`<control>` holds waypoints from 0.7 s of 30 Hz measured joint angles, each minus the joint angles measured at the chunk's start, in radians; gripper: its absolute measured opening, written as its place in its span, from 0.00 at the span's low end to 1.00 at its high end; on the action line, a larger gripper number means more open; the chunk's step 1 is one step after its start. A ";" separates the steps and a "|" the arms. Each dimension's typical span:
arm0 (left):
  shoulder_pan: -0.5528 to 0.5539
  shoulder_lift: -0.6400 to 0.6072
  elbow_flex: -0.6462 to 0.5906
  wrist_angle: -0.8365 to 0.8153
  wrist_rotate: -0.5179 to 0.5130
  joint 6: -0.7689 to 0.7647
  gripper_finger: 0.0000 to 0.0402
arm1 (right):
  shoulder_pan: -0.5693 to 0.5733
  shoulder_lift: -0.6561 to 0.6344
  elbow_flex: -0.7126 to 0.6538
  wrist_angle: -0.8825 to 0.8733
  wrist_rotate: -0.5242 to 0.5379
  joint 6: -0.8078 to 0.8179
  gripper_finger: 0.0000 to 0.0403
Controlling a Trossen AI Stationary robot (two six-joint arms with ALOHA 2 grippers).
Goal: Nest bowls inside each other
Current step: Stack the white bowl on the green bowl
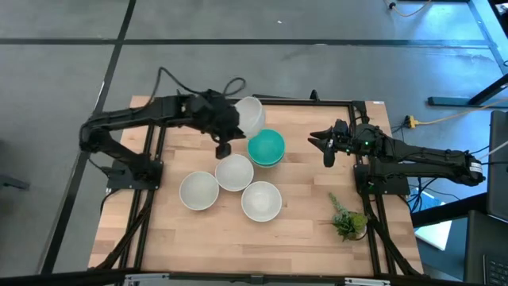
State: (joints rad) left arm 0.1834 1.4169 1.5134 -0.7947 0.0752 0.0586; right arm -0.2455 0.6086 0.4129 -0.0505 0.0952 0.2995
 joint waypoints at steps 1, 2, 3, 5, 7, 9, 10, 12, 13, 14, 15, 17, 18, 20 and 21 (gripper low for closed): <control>-0.007 0.026 0.024 -0.017 -0.002 0.001 0.00 | 0.000 0.000 0.000 0.000 0.000 0.010 0.32; -0.012 0.053 0.047 -0.036 -0.002 0.002 0.00 | 0.000 0.000 0.000 0.000 -0.001 0.014 0.32; -0.016 0.078 0.070 -0.051 -0.006 0.003 0.00 | 0.000 0.000 0.000 0.000 -0.001 0.014 0.32; -0.022 0.127 0.115 -0.062 -0.014 0.003 0.00 | 0.000 0.000 0.000 0.000 -0.001 0.014 0.32; -0.026 0.178 0.151 -0.069 -0.022 0.004 0.00 | 0.000 0.000 0.000 0.000 -0.001 0.018 0.32; -0.033 0.233 0.187 -0.098 -0.040 0.004 0.00 | 0.000 0.000 0.000 0.000 -0.002 0.031 0.32; -0.036 0.258 0.204 -0.110 -0.049 0.004 0.00 | 0.000 0.000 0.000 0.000 -0.002 0.037 0.32; -0.043 0.304 0.232 -0.139 -0.058 0.004 0.00 | 0.000 0.000 0.000 0.000 -0.003 0.038 0.32; -0.047 0.325 0.243 -0.149 -0.060 0.004 0.00 | 0.000 0.000 0.000 0.000 -0.003 0.038 0.32; -0.052 0.345 0.251 -0.155 -0.060 0.004 0.00 | 0.000 0.000 0.000 0.000 -0.003 0.038 0.32; -0.058 0.364 0.255 -0.158 -0.060 0.005 0.00 | 0.000 0.000 0.000 0.000 -0.003 0.038 0.32; -0.071 0.393 0.256 -0.158 -0.060 0.004 0.00 | 0.000 0.000 0.000 0.000 -0.003 0.037 0.32; -0.079 0.405 0.256 -0.158 -0.064 0.004 0.00 | 0.000 0.000 0.000 -0.001 -0.003 0.037 0.32; -0.093 0.428 0.257 -0.156 -0.078 0.005 0.00 | 0.000 0.000 0.000 -0.001 -0.003 0.036 0.32; -0.100 0.438 0.257 -0.160 -0.092 0.005 0.00 | 0.000 0.000 0.000 -0.002 -0.003 0.036 0.32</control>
State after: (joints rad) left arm 0.0832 1.8545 1.7706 -0.9544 -0.0165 0.0635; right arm -0.2451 0.6086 0.4129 -0.0521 0.0925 0.3355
